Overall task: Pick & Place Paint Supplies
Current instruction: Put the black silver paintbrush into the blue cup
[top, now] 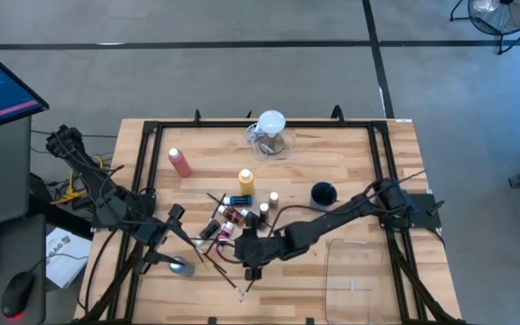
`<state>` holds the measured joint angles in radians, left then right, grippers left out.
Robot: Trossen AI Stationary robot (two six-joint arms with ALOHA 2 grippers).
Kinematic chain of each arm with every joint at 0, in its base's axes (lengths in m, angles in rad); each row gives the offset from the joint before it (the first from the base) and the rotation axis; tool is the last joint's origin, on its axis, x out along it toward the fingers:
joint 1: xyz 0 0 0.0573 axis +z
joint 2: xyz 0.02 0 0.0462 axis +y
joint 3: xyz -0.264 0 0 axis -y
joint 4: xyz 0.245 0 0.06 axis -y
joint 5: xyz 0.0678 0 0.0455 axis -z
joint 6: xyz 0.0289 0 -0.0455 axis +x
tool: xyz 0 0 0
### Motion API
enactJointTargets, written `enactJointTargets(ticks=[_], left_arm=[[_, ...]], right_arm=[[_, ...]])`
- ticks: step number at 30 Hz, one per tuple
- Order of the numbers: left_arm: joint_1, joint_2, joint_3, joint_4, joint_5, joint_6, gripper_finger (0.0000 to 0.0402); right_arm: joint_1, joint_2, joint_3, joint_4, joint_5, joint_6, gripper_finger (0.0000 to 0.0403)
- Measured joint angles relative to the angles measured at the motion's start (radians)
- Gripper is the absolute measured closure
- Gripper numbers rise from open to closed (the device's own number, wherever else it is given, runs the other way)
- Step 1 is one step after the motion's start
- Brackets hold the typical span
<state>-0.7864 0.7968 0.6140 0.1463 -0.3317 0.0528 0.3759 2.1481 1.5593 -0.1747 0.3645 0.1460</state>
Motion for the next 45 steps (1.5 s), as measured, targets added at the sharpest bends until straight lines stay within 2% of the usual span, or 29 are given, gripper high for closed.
enactJointTargets(ticks=[10, 17, 39, 45], left_arm=[[0.0, 0.0, 0.0, 0.003, 0.0, 0.003, 0.0189], [0.0, 0.0, 0.0, 0.004, 0.0, 0.015, 0.0189], [0.0, 0.001, 0.0, 0.007, 0.0, 0.02, 0.0189], [0.0, 0.001, 0.0, 0.008, 0.0, 0.021, 0.0189]], right_arm=[[-0.005, 0.017, -0.001, 0.004, 0.054, 0.023, 0.0215], [-0.021, 0.042, 0.002, 0.056, 0.024, 0.051, 0.0231], [-0.046, 0.051, -0.001, 0.066, 0.026, 0.041, 0.0225], [-0.079, 0.078, -0.002, 0.092, -0.013, 0.046, 0.0219]])
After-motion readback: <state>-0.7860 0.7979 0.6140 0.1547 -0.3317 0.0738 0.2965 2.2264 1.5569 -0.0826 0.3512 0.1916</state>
